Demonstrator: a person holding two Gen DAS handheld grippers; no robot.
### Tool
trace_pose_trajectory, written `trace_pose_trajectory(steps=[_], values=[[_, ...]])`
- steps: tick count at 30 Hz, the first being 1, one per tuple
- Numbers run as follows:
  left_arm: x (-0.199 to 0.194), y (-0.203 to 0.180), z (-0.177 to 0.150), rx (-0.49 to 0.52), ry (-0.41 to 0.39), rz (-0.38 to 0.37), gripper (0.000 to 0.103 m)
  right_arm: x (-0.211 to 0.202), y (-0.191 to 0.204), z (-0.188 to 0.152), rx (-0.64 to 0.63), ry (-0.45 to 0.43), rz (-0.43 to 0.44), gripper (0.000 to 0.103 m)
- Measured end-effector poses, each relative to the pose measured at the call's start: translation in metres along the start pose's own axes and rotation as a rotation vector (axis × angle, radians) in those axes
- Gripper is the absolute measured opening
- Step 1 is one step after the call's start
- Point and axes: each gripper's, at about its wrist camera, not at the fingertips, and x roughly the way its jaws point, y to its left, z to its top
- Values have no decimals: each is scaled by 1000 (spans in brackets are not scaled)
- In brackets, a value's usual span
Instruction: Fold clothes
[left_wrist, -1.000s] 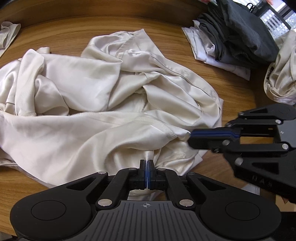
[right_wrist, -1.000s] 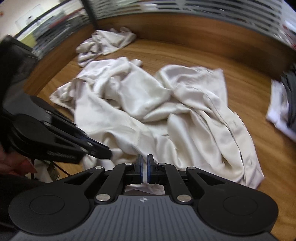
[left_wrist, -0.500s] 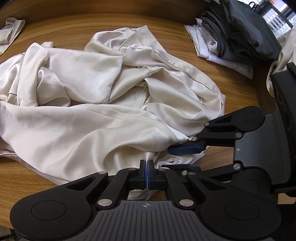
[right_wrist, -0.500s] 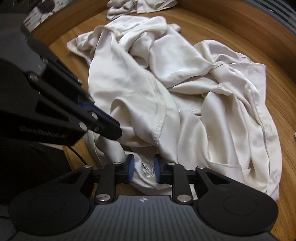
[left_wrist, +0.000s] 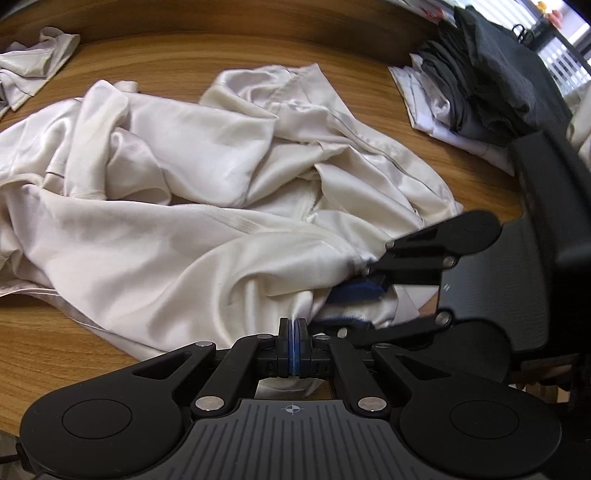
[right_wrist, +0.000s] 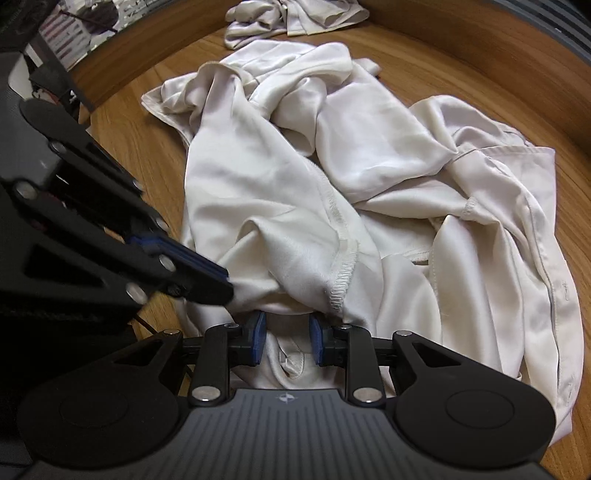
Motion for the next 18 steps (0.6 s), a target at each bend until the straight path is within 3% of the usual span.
trace_pose_trajectory(steps=[12,17,18], values=[[10,23,-5,-82,9,56,3,33,30,4,-121,20,-44,42],[8,35,-5,-127,-1,50,4,39,32,6,-145,9,-50,41],[7,38,-5,-137,-8,51,4,39,33,5,-151,6,-59,32]])
